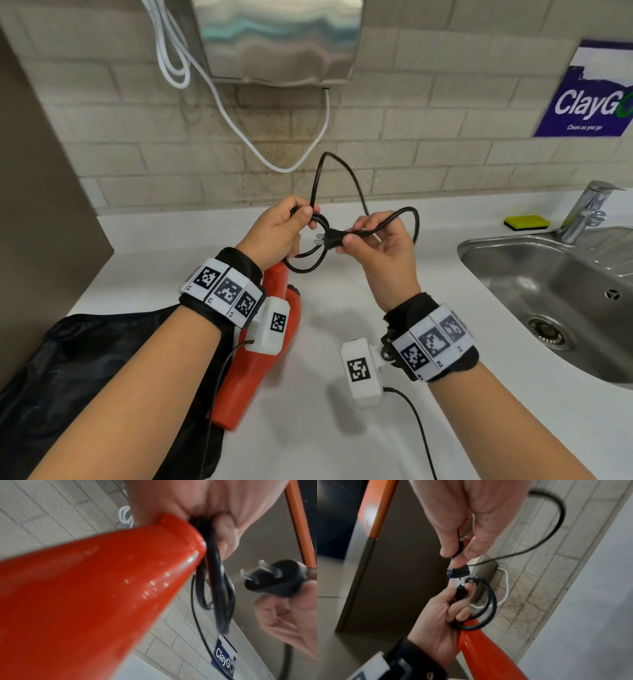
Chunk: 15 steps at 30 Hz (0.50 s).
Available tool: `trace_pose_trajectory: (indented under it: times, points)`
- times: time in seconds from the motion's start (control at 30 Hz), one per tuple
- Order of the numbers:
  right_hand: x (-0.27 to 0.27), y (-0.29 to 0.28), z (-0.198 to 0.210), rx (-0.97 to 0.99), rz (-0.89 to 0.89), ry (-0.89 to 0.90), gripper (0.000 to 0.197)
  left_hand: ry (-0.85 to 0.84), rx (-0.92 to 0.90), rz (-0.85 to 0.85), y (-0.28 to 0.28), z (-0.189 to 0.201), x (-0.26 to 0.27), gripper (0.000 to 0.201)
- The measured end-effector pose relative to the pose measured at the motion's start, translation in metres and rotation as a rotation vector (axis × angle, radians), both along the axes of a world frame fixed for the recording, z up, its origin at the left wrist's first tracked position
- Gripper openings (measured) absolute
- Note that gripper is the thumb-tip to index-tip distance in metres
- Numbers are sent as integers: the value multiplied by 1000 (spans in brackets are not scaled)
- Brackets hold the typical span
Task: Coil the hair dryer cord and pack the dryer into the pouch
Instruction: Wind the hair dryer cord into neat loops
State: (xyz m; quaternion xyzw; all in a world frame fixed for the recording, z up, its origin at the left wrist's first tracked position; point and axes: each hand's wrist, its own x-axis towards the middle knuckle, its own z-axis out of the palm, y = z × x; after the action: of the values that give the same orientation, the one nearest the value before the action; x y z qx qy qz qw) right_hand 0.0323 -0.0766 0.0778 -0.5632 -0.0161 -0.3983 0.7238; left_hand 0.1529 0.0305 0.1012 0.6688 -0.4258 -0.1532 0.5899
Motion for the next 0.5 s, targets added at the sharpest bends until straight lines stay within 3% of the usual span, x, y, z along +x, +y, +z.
trace_pose_trajectory:
  times: [0.1, 0.23, 0.3, 0.4, 0.5]
  points:
    - [10, 8, -5, -144, -155, 51, 40, -12, 22, -23, -2, -1, -5, 17]
    - [22, 14, -15, -527, -496, 224, 36, -43, 31, -73, -3, 0, -9, 19]
    - [29, 13, -17, -545, -580, 250, 41, -35, 43, -124, -3, -1, -13, 21]
    - [37, 10, -14, -398, -463, 293, 38, -16, 34, -134, -6, -2, -19, 22]
    - [37, 8, -13, -517, -325, 407, 30, -8, 12, -81, -6, 0, -16, 23]
